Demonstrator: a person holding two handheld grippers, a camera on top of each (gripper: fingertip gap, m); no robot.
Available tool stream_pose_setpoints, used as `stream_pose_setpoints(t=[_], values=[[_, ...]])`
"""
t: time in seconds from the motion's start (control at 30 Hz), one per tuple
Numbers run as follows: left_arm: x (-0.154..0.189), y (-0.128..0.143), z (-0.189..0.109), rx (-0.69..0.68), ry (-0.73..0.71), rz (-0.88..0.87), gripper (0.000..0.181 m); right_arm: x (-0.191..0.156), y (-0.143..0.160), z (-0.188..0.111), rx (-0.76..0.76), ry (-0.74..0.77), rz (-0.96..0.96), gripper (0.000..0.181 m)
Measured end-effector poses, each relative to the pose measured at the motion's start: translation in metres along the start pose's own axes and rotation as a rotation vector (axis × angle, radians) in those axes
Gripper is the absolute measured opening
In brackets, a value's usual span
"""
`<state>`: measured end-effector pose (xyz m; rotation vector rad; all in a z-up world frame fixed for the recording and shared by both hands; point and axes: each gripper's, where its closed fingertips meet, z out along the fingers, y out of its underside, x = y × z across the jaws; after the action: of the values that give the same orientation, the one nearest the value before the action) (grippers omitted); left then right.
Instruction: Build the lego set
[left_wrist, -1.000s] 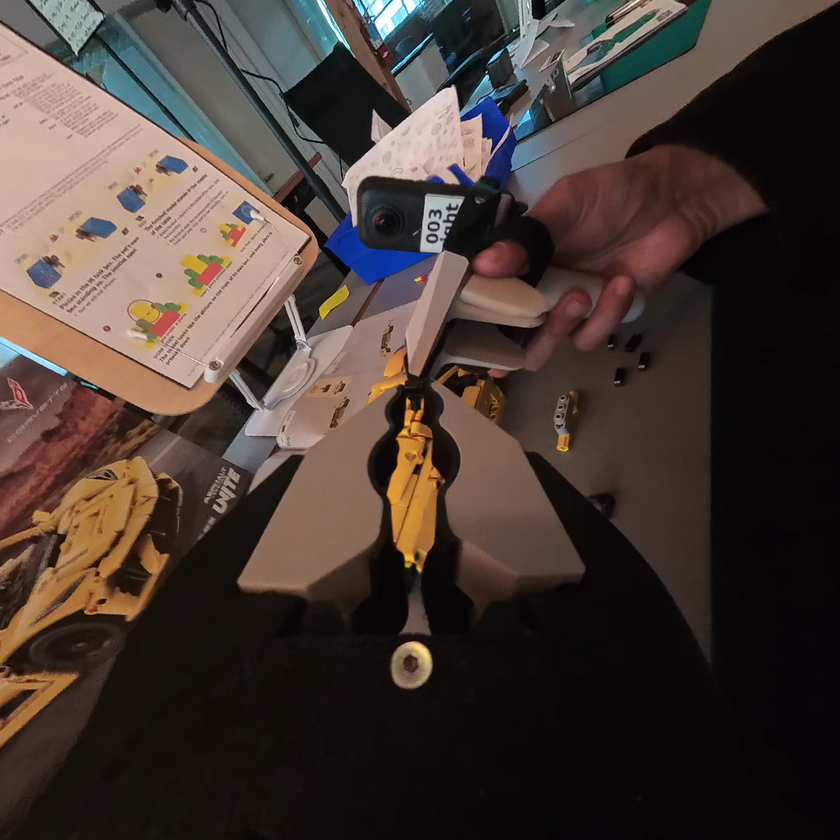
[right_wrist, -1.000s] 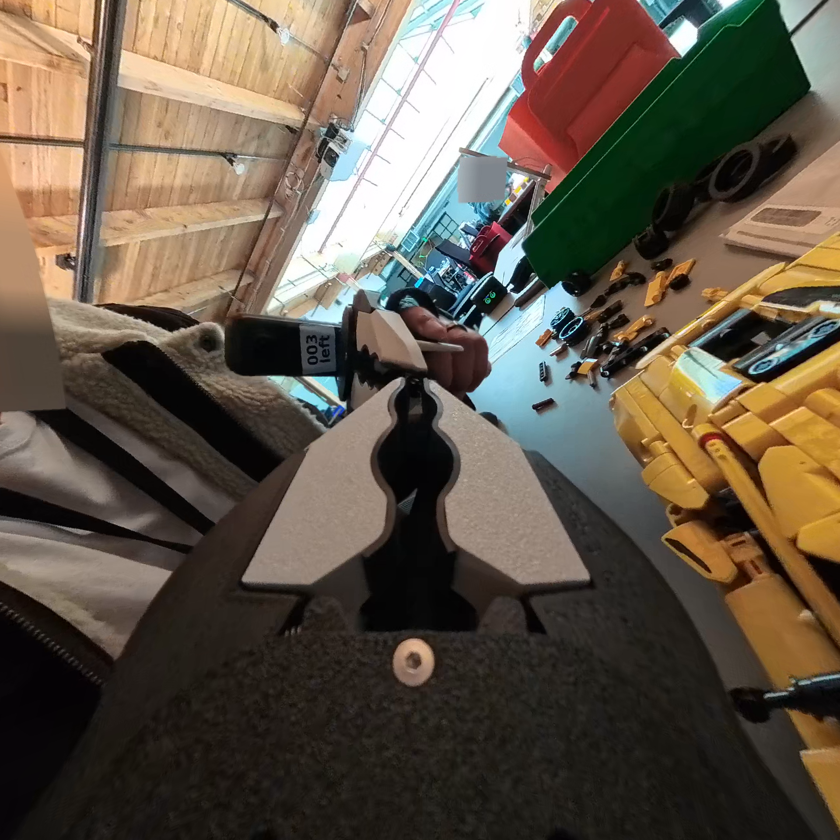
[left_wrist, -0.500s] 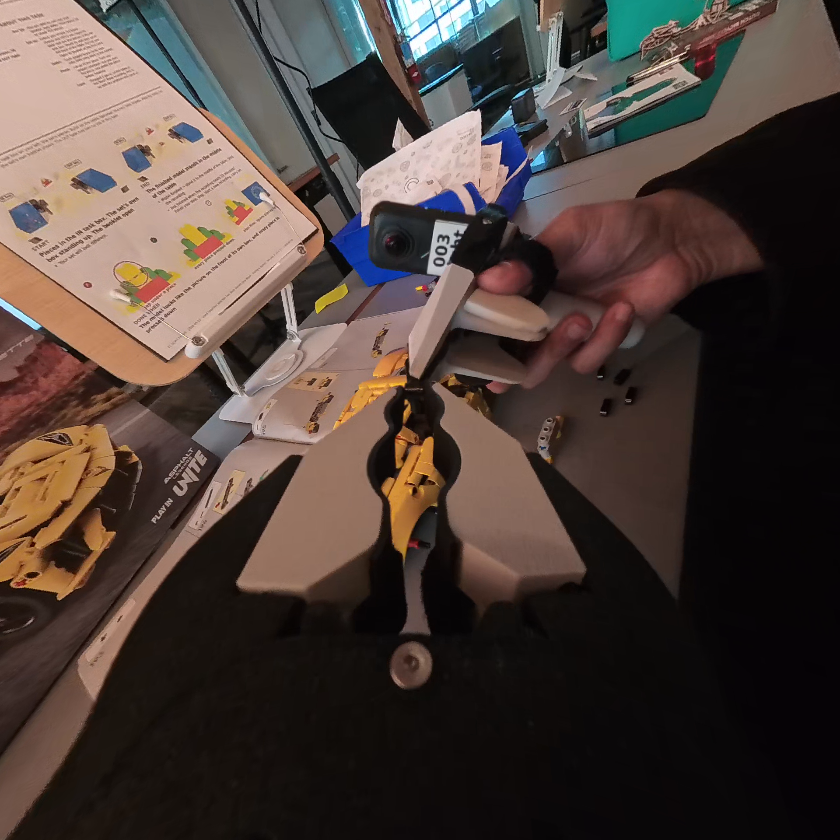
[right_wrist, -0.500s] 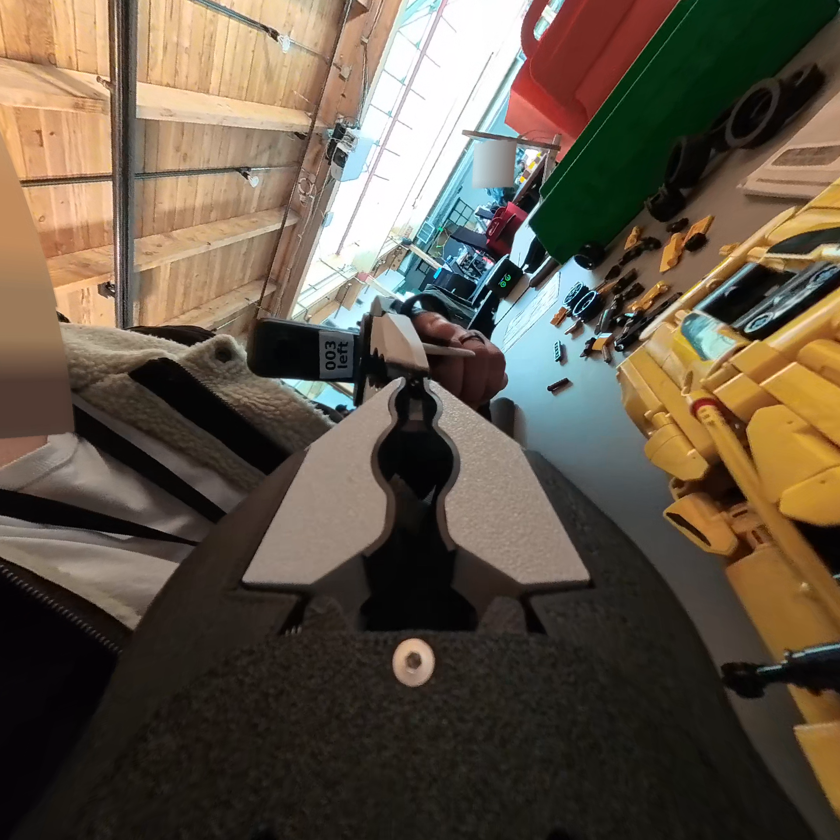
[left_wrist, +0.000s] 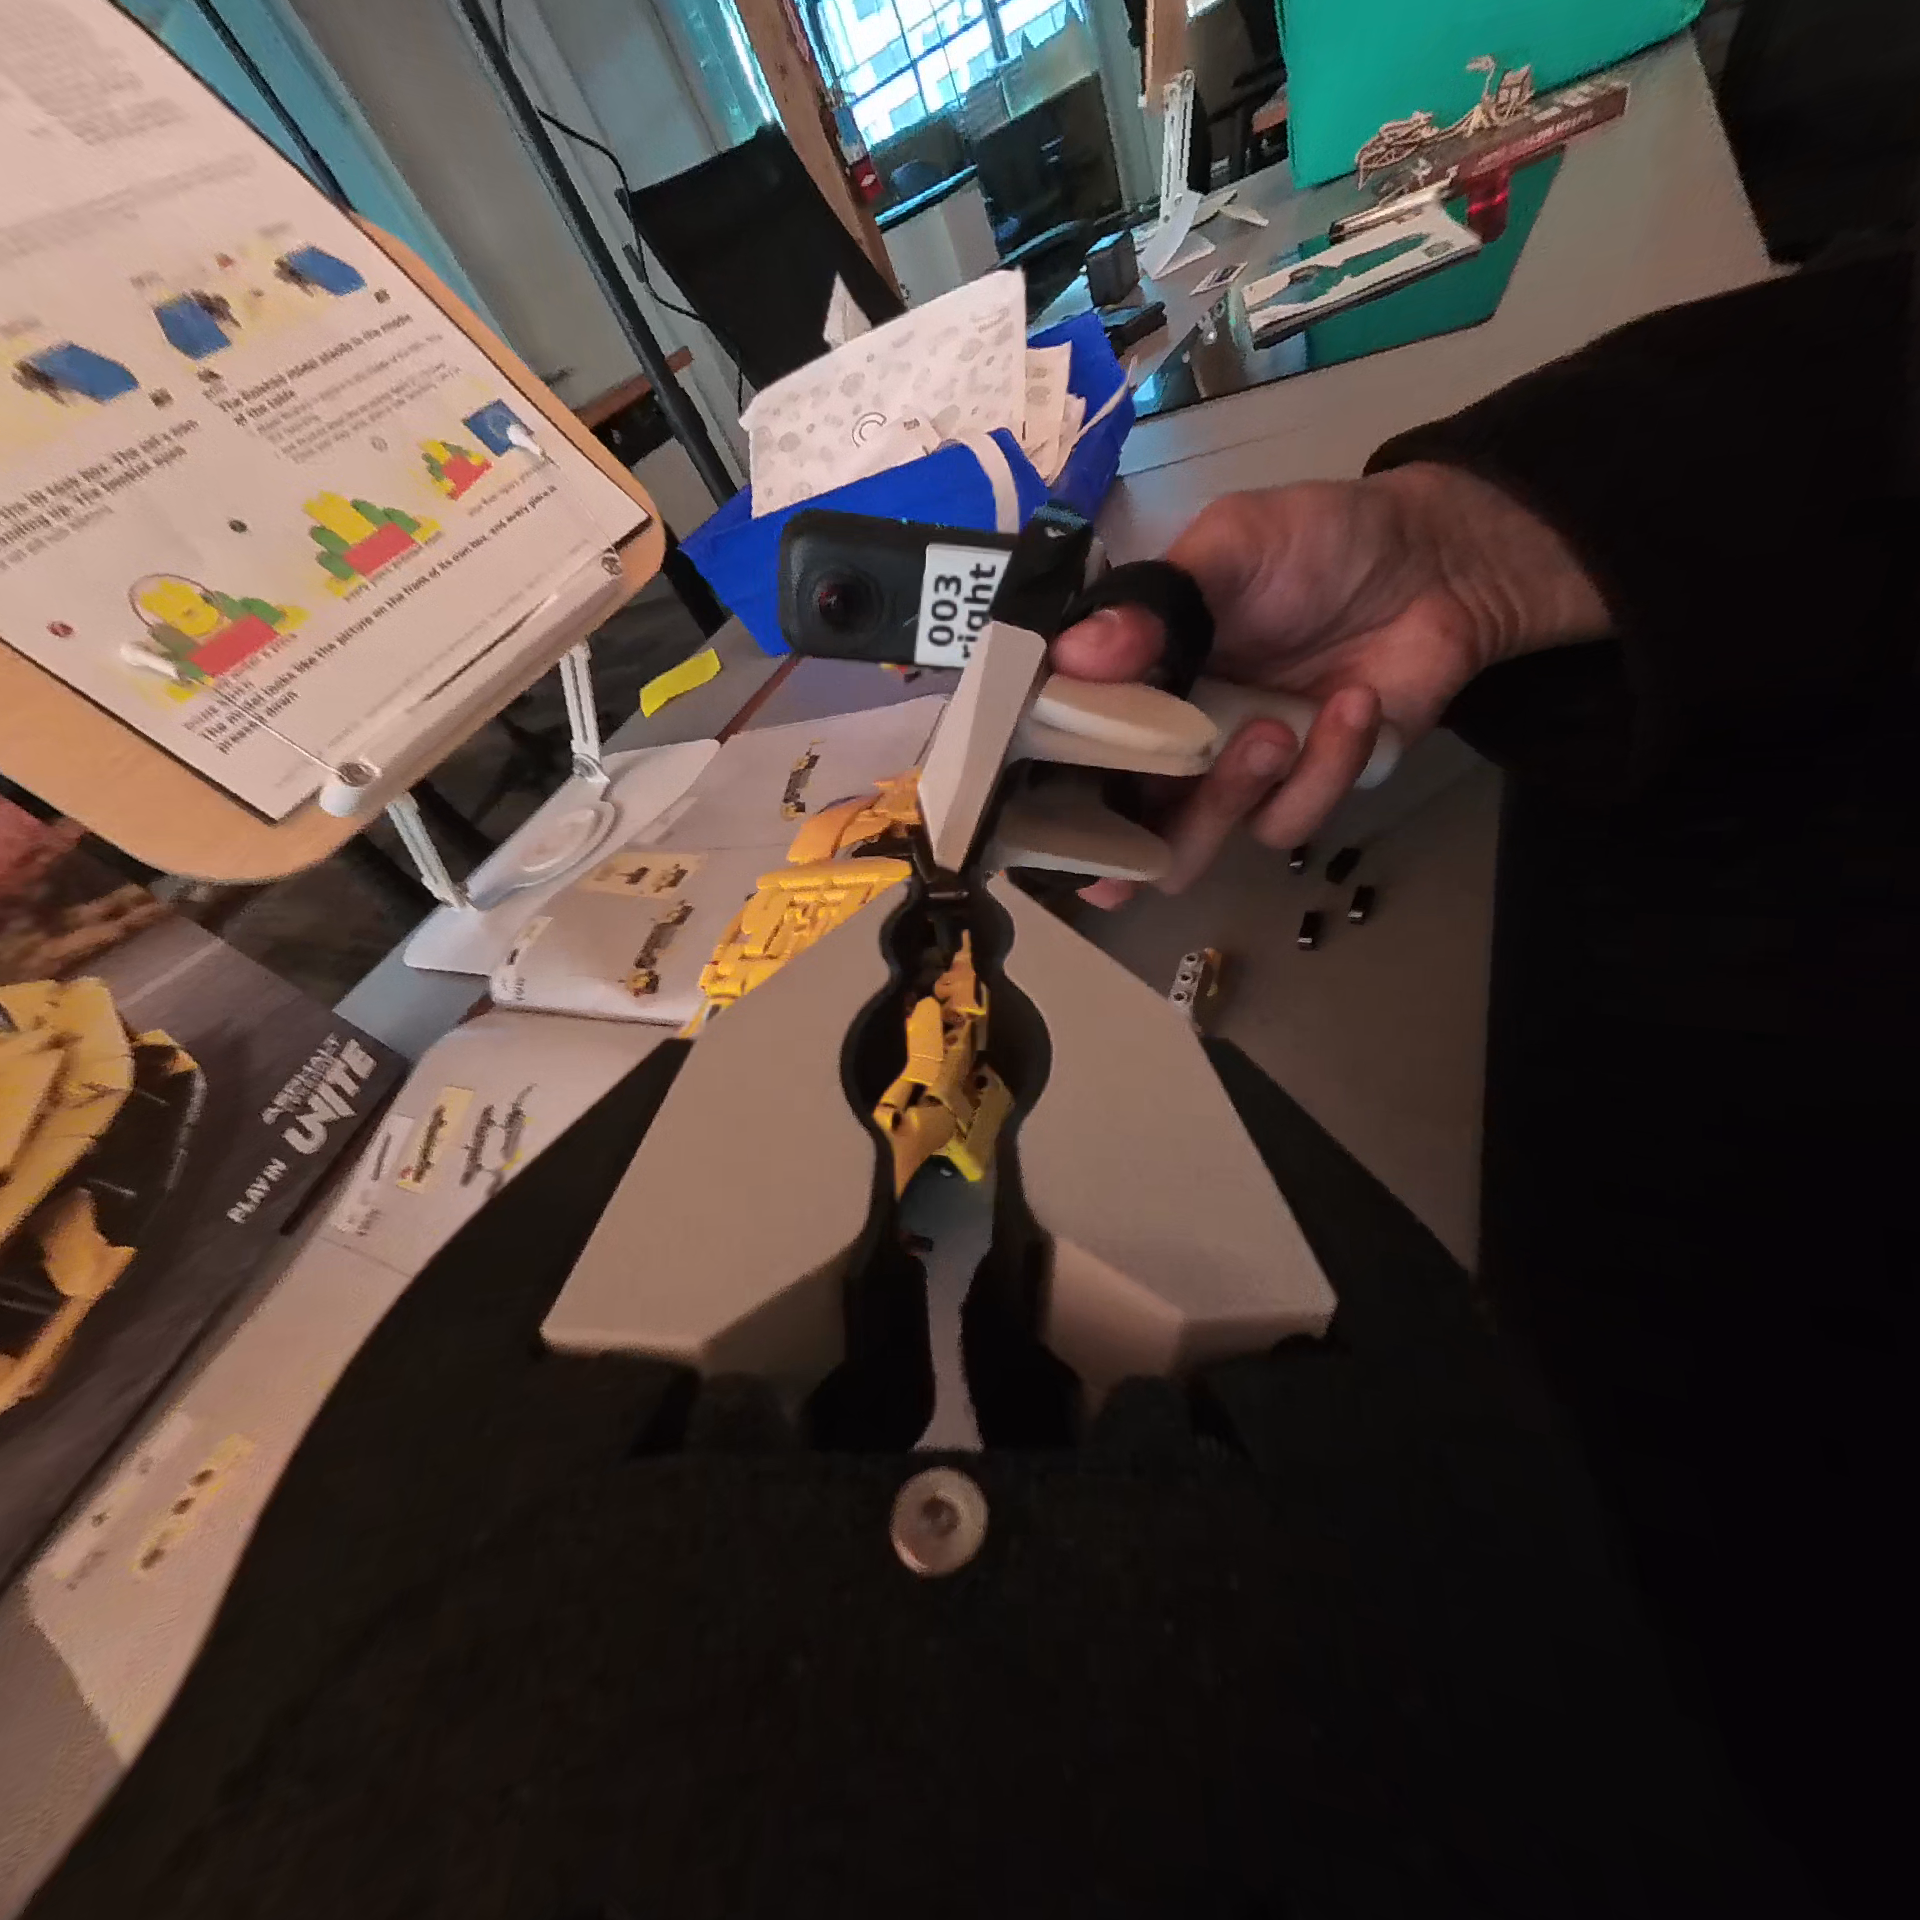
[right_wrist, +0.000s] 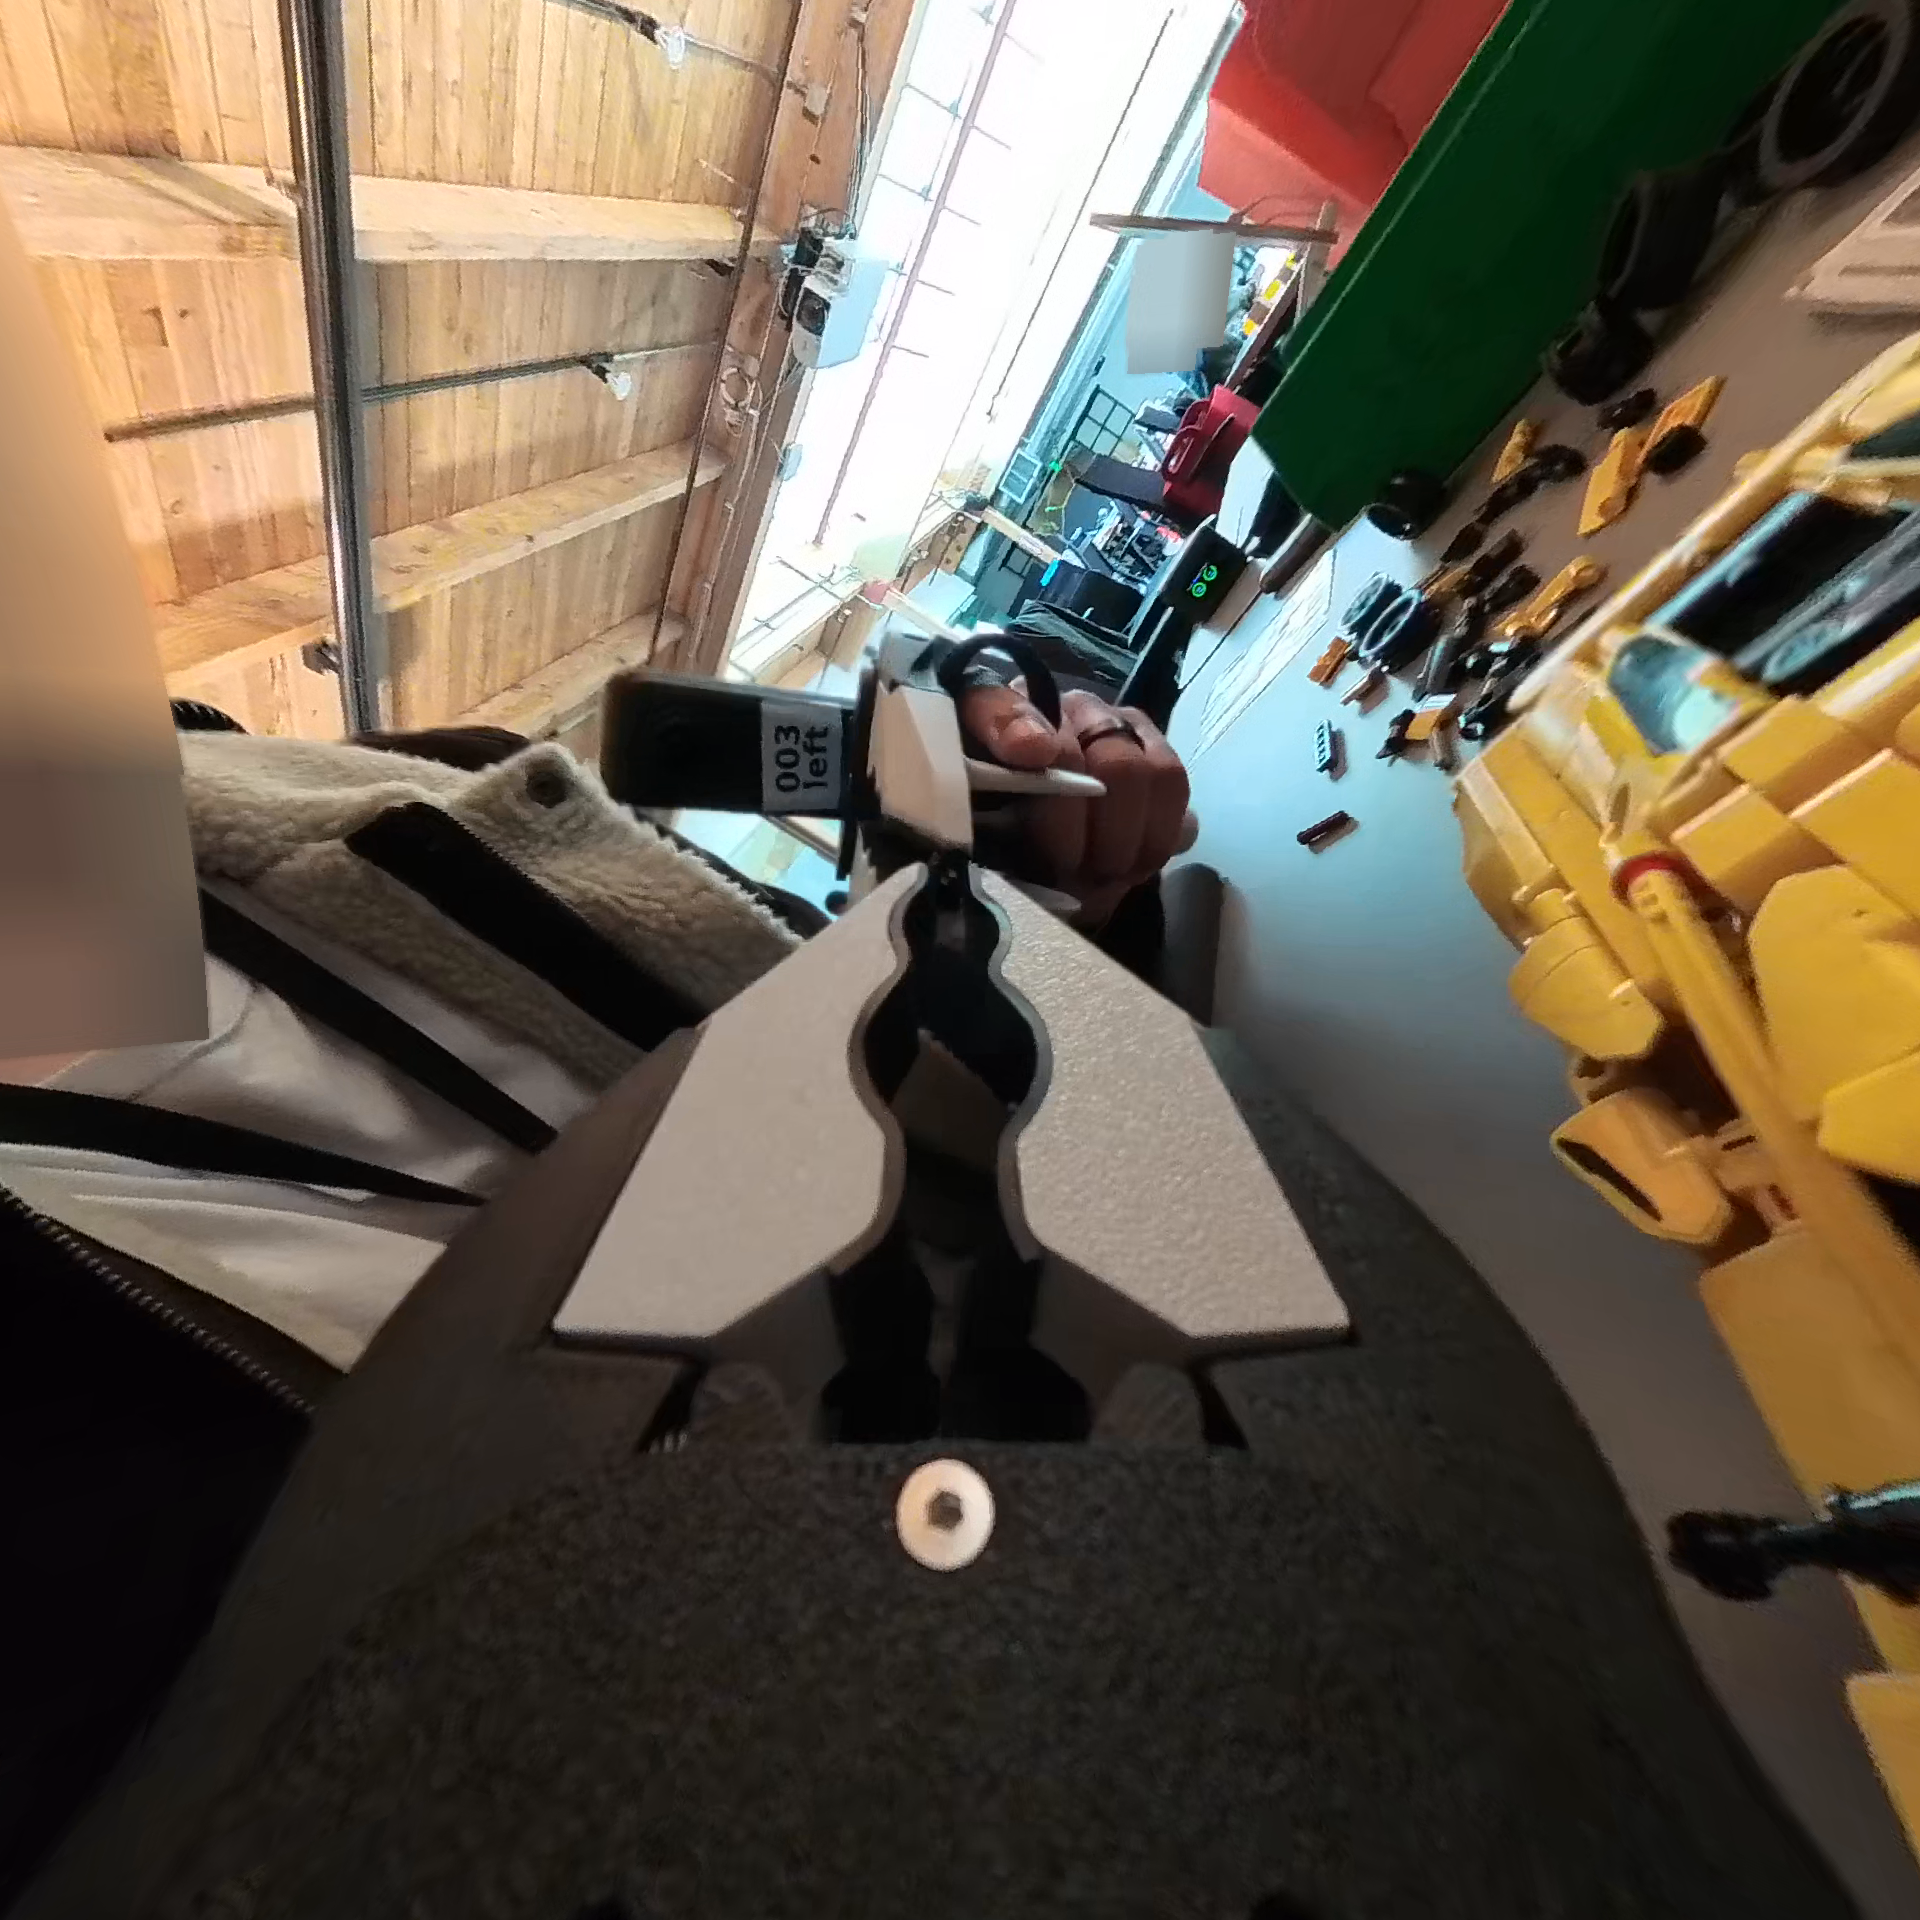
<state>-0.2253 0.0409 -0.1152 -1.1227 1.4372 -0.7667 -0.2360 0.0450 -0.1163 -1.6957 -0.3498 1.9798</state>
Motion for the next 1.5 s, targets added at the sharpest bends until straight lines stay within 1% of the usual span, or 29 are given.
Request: stream_pose_setpoints(t=[0.07, 0.13, 0.2, 0.23, 0.33, 0.43, 0.5, 0.53, 0.6, 0.7, 0.77, 0.8, 0.87, 0.93, 1.0, 1.13, 1.23, 1.3, 1.4, 1.5], values=[[-0.007, -0.001, -0.002, 0.023, -0.003, -0.11, 0.007, -0.003, -0.01, -0.007, 0.04, 0.031, -0.086, 0.008], [-0.022, 0.003, -0.008, 0.07, -0.027, -0.275, 0.007, -0.01, -0.026, -0.021, 0.108, 0.103, -0.234, 0.01], [-0.038, 0.009, -0.016, 0.14, -0.056, -0.468, 0.007, -0.018, -0.035, -0.036, 0.139, 0.222, -0.431, 0.015], [-0.045, 0.012, -0.019, 0.175, -0.072, -0.555, 0.007, -0.019, -0.034, -0.044, 0.119, 0.288, -0.506, 0.018], [-0.063, 0.02, -0.028, 0.239, -0.118, -0.723, 0.007, -0.014, -0.011, -0.073, -0.039, 0.495, -0.635, 0.03], [-0.076, 0.037, -0.034, 0.233, -0.151, -0.823, 0.007, 0.004, 0.038, -0.109, -0.328, 0.72, -0.687, 0.027], [-0.077, 0.047, -0.032, 0.207, -0.142, -0.881, 0.007, 0.014, 0.071, -0.126, -0.497, 0.818, -0.708, 0.019], [-0.076, 0.05, -0.031, 0.185, -0.14, -0.89, 0.007, 0.017, 0.083, -0.129, -0.538, 0.848, -0.711, 0.018], [-0.071, 0.056, -0.026, 0.122, -0.149, -0.862, 0.007, 0.022, 0.1, -0.13, -0.585, 0.869, -0.705, 0.021], [-0.062, 0.059, -0.021, 0.046, -0.159, -0.782, 0.007, 0.033, 0.11, -0.135, -0.63, 0.936, -0.735, 0.019], [-0.058, 0.056, -0.019, 0.027, -0.163, -0.72, 0.007, 0.036, 0.107, -0.14, -0.609, 0.979, -0.783, 0.018], [-0.057, 0.055, -0.019, 0.018, -0.167, -0.692, 0.007, 0.036, 0.103, -0.143, -0.574, 0.99, -0.808, 0.017], [-0.056, 0.053, -0.019, 0.014, -0.166, -0.663, 0.007, 0.032, 0.092, -0.148, -0.479, 0.997, -0.838, 0.016], [-0.054, 0.051, -0.02, 0.018, -0.161, -0.656, 0.007, 0.027, 0.078, -0.149, -0.352, 0.987, -0.844, 0.018], [-0.053, 0.05, -0.023, 0.025, -0.158, -0.664, 0.007, 0.023, 0.072, -0.148, -0.262, 0.95, -0.833, 0.026], [-0.058, 0.054, -0.028, 0.029, -0.182, -0.7, 0.007, 0.028, 0.069, -0.147, -0.285, 0.956, -0.866, 0.023], [-0.063, 0.057, -0.031, 0.023, -0.214, -0.703, 0.007, 0.033, 0.07, -0.15, -0.322, 0.989, -0.868, 0.021], [-0.064, 0.058, -0.032, 0.018, -0.23, -0.696, 0.007, 0.03, 0.071, -0.149, -0.321, 0.989, -0.891, 0.015], [-0.066, 0.061, -0.033, 0.006, -0.249, -0.693, 0.007, 0.025, 0.071, -0.147, -0.303, 0.99, -0.921, 0.015], [-0.068, 0.062, -0.035, 0.002, -0.258, -0.689, 0.007, 0.025, 0.068, -0.149, -0.287, 0.994, -0.907, 0.015]])
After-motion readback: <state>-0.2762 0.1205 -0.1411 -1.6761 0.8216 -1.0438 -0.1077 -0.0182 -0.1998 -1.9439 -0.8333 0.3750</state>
